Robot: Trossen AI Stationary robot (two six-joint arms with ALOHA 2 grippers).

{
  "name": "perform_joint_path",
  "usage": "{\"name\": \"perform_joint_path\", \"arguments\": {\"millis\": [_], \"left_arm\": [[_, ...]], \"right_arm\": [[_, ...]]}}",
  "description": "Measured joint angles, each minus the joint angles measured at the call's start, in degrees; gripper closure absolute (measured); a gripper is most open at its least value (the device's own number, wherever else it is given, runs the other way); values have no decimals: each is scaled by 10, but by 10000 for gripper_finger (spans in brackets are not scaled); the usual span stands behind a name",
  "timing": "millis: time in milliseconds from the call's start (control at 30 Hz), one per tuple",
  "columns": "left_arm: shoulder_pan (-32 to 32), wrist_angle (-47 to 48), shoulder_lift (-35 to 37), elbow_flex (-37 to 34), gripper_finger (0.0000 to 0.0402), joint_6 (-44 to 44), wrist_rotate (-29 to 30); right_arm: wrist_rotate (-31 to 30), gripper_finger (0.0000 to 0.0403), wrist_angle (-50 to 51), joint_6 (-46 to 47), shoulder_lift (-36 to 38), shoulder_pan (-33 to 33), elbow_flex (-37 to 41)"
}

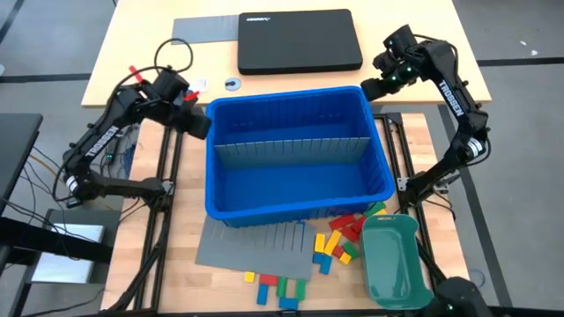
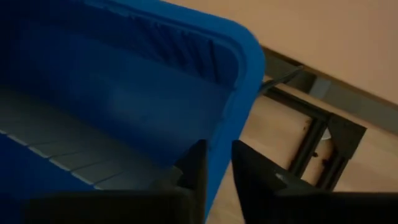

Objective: Sort Items/Unsort Items

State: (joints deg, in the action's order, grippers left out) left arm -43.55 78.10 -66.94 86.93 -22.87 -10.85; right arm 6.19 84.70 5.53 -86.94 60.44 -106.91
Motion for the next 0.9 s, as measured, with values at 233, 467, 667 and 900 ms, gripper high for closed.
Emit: {"name": "perform_joint_path", "arguments": {"millis": [233, 467, 667, 900], "left_arm": [[-3, -16, -20, -75, 241, -1, 26], [-7, -94, -20, -148, 186, -20, 24], [-7, -144, -20, -166, 182, -28, 43], [-7, -174, -20, -196, 183, -48, 46]], "right_arm": [[29, 219, 7, 45, -1, -5, 5], [28, 159, 0, 57, -1, -5, 57], [3, 147, -72, 87, -2, -5, 147], [0, 160, -129, 110, -3, -6, 227]]}}
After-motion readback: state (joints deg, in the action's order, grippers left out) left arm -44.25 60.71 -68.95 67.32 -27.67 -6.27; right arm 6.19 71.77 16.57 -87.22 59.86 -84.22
